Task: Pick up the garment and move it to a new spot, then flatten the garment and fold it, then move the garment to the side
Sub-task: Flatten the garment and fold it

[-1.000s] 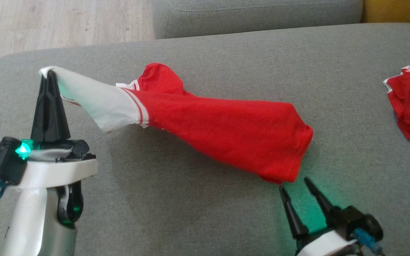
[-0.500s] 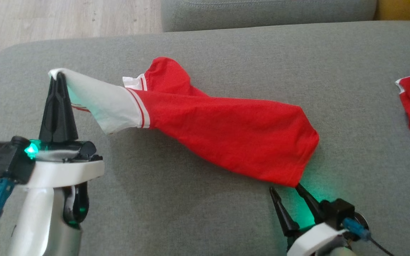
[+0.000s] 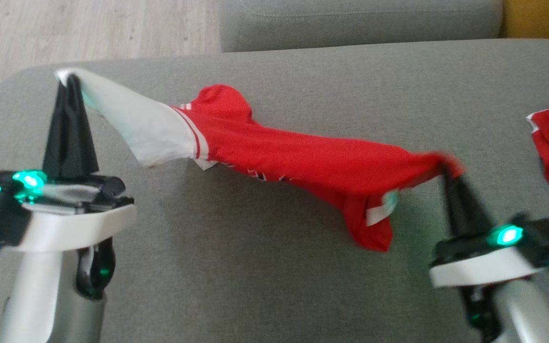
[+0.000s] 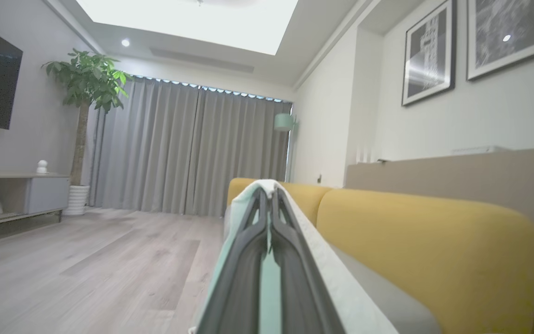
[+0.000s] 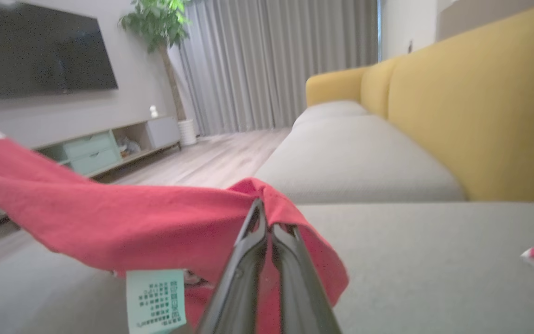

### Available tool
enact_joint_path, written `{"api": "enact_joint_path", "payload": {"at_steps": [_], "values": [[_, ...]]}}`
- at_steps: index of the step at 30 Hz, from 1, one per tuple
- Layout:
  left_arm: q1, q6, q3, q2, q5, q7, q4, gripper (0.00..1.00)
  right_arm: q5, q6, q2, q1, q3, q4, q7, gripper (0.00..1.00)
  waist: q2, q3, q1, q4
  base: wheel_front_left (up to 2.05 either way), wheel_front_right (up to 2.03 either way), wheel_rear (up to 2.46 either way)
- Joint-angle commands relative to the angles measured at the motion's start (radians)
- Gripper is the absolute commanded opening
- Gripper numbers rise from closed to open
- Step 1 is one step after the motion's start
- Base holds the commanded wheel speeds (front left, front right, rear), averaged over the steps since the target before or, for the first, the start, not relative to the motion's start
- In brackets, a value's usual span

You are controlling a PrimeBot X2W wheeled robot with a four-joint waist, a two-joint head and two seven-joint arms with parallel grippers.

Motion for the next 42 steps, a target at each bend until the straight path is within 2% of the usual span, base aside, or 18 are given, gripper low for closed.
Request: {"api": "enact_joint_path", "payload": {"at_steps": [1,5,9,13,16,21,26,27,28,29,31,34,38,42], "values": [[-0.058,-0.005,0.038,0.028,-0.019,0.008,-0.063,0.00,0.006,-0.005,-0.012,0.001,-0.007,-0.071,-0.006,0.00,0.0000,-0.008,0.0000,-0.007,0.00,0.00,0.00],[-0.079,-0.017,0.050,0.034,-0.091,0.041,-0.210,0.00,0.031,-0.005,-0.048,0.014,-0.107,-0.286,-0.006,0.00,0.0000,-0.025,0.0000,-0.019,0.00,0.00,0.00],[-0.119,-0.020,0.064,0.039,-0.161,0.098,-0.347,0.00,0.018,-0.005,-0.096,0.037,-0.182,-0.446,-0.006,0.00,0.0000,-0.039,0.0000,-0.026,0.00,0.00,0.00],[-0.156,-0.005,0.049,0.033,-0.230,0.196,-0.401,0.00,0.048,-0.005,-0.116,0.055,-0.176,-0.488,0.011,0.00,0.0000,-0.036,0.0000,-0.028,0.00,0.00,0.00],[-0.173,0.006,0.015,0.041,-0.229,0.264,-0.343,0.00,0.104,-0.005,-0.144,0.021,-0.116,-0.397,0.064,0.00,0.0000,-0.019,0.0000,-0.024,0.00,0.00,0.00],[-0.217,0.002,-0.048,0.034,-0.227,0.323,-0.101,0.00,0.231,-0.005,-0.196,-0.136,0.051,-0.078,0.135,0.00,0.0000,0.040,0.0000,-0.002,0.00,0.00,0.00],[-0.335,-0.016,-0.097,0.020,-0.164,0.240,0.162,0.00,0.325,-0.005,-0.201,-0.341,0.192,0.240,0.089,0.00,0.0000,0.116,0.0000,0.025,0.00,0.00,0.00],[-0.361,-0.018,-0.103,0.013,-0.154,0.215,0.211,0.00,0.336,-0.005,-0.200,-0.374,0.218,0.291,0.074,0.00,0.0000,0.129,0.0000,0.029,0.00,0.00,0.00],[-0.361,-0.018,-0.103,0.013,-0.154,0.215,0.211,0.00,0.336,-0.005,-0.200,-0.374,0.218,0.291,0.074,0.00,0.0000,0.129,0.0000,0.029,0.00,0.00,0.00],[-0.387,-0.020,-0.111,0.009,-0.142,0.192,0.258,0.00,0.347,-0.005,-0.196,-0.404,0.233,0.343,0.059,1.00,0.0000,0.139,0.0000,0.031,0.00,0.00,0.00],[-0.432,-0.025,-0.123,-0.001,-0.127,0.145,0.341,0.00,0.372,-0.005,-0.183,-0.448,0.250,0.427,0.032,1.00,0.0000,0.154,0.0000,0.032,0.00,0.00,0.00],[-0.481,-0.032,-0.135,-0.011,-0.121,0.091,0.438,0.00,0.438,-0.005,-0.176,-0.461,0.294,0.483,0.016,1.00,0.0000,0.166,0.0000,0.028,0.00,0.00,0.00],[-0.529,-0.041,-0.160,-0.012,-0.122,0.047,0.541,0.00,0.617,-0.005,-0.231,-0.389,0.410,0.415,0.019,1.00,0.0000,0.174,0.0000,0.019,0.00,0.00,0.00],[-0.550,-0.044,-0.173,-0.009,-0.129,0.026,0.581,0.00,0.755,-0.005,-0.290,-0.342,0.461,0.349,0.036,1.00,0.0000,0.184,0.0000,0.016,0.00,0.00,0.00]]}}
